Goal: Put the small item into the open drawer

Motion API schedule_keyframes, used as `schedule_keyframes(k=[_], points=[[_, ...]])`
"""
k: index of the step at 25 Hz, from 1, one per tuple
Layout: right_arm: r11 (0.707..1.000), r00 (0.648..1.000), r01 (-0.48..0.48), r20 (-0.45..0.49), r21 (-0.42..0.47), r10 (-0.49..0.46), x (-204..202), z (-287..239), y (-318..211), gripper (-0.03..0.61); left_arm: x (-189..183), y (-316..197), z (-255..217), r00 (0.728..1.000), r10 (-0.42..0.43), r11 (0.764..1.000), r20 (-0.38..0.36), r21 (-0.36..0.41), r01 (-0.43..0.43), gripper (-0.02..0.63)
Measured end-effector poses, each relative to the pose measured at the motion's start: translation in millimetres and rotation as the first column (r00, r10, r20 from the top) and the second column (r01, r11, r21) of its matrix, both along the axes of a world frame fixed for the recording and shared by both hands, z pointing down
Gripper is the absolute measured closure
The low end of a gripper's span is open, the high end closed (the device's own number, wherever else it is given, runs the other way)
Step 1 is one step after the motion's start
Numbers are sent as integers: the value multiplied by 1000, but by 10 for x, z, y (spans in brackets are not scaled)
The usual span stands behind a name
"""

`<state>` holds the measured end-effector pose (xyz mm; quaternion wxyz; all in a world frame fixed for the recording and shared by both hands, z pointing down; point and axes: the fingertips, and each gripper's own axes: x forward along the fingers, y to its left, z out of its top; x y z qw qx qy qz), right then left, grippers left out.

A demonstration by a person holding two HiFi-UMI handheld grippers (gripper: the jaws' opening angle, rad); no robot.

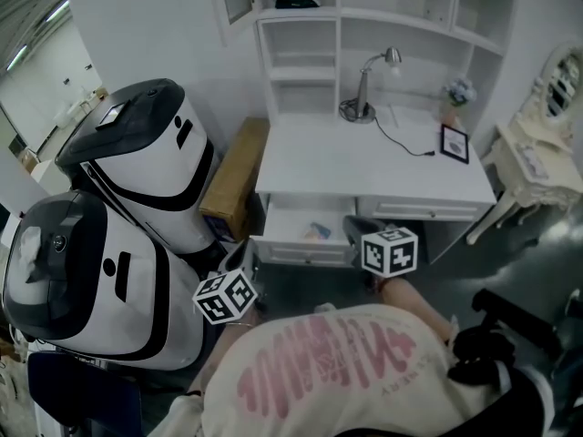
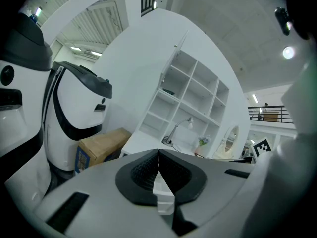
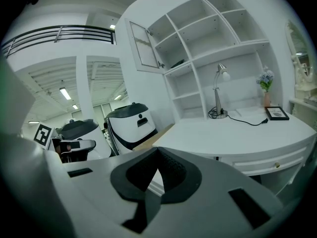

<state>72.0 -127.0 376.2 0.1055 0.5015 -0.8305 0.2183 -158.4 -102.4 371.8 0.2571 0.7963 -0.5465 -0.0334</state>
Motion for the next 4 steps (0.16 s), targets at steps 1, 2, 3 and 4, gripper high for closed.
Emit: schedule_keyframes(k=[1,2,3,4], points=[[1000,1000,-3,0,0,3,10,7,-9,561,-4,-5,4,1000,0,1000,1,-1,0,584],[1000,1000,-6,0,-1,6,22,12,-18,561,-6,-9,7,1000,-1,1000,1,-3,1,583],[1000,1000,-9,0,-2,9,33,16,-25,561,-8,-14,10,1000,-1,1000,2,-4,1,584],[1000,1000,-12,0,-3,12,43,18,-32,561,-8,-19,13,1000,-1,1000,3,-6,1,584]])
